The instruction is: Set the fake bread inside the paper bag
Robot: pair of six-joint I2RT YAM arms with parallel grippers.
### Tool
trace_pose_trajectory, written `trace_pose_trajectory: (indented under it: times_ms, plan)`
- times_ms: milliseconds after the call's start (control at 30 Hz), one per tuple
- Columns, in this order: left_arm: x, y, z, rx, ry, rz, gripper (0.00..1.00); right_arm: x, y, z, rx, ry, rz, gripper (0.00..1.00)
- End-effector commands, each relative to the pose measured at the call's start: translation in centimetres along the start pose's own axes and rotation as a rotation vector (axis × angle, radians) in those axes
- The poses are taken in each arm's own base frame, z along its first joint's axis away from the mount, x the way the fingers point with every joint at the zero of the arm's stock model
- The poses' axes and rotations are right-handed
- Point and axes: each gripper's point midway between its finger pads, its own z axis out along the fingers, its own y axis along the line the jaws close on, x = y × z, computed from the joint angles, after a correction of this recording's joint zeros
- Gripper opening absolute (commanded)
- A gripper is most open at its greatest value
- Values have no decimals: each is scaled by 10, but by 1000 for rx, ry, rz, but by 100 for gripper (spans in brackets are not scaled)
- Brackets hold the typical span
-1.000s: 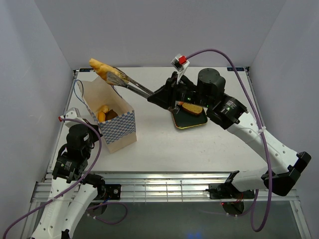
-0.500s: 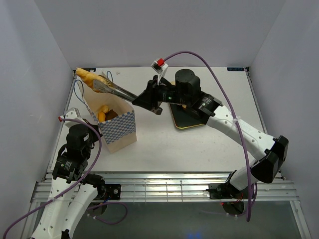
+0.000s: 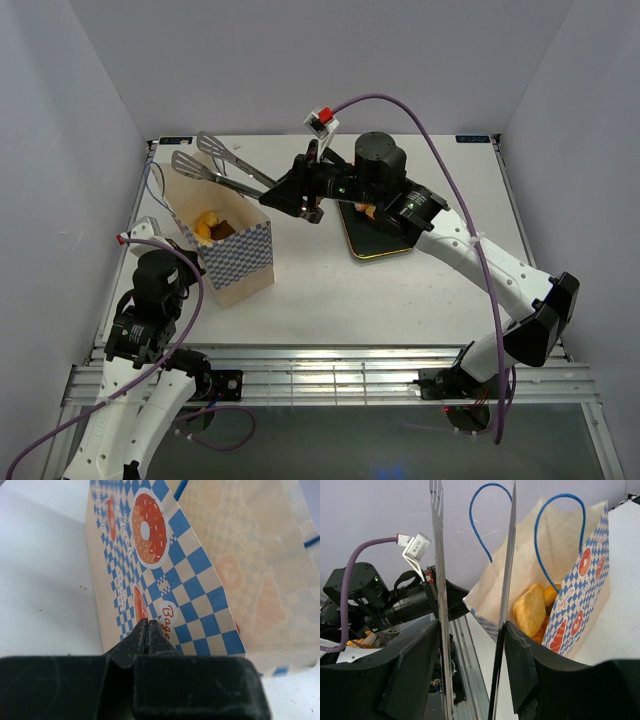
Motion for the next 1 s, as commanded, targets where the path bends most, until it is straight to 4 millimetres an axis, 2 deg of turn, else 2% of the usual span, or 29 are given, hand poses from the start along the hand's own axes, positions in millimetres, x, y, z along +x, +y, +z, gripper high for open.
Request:
trace_pose_trajectory:
  times_ms: [0, 200, 400, 567, 600, 667, 733, 767, 800, 900, 933, 967]
  plan:
    - [-1, 1, 2, -2, -11, 0, 0, -44, 28, -13, -57, -114, -88, 59]
    - [-1, 0, 1, 3, -11, 0, 0, -66, 32, -34, 3, -167, -181, 59]
    - [-1, 1, 2, -3, -13, 1, 0, -71, 17, -58, 141, -217, -206, 57]
    - [-1, 2, 2, -3, -12, 1, 0, -64, -2, -82, 269, -246, -220, 57]
    - [-2, 1, 2, -5, -12, 1, 0, -56, -15, -85, 323, -241, -219, 57]
    - [-2, 1, 2, -5, -12, -1, 0, -59, -30, -103, 433, -278, -226, 57]
    - [-1, 1, 2, -4, -10, 0, 0, -45, -43, -111, 493, -263, -225, 57]
    - [-1, 1, 2, -4, -10, 1, 0, -48, -46, -123, 535, -289, -229, 57]
    - [-1, 1, 3, -5, -9, 1, 0, -36, -54, -126, 564, -269, -225, 57]
    - [-2, 2, 3, -8, -10, -1, 0, -29, -67, -148, 657, -290, -221, 57]
    - [-1, 1, 3, -5, -9, -2, 0, -15, -76, -151, 689, -266, -217, 57]
    - [-2, 1, 2, -4, -10, -3, 0, -13, -82, -161, 737, -272, -214, 57]
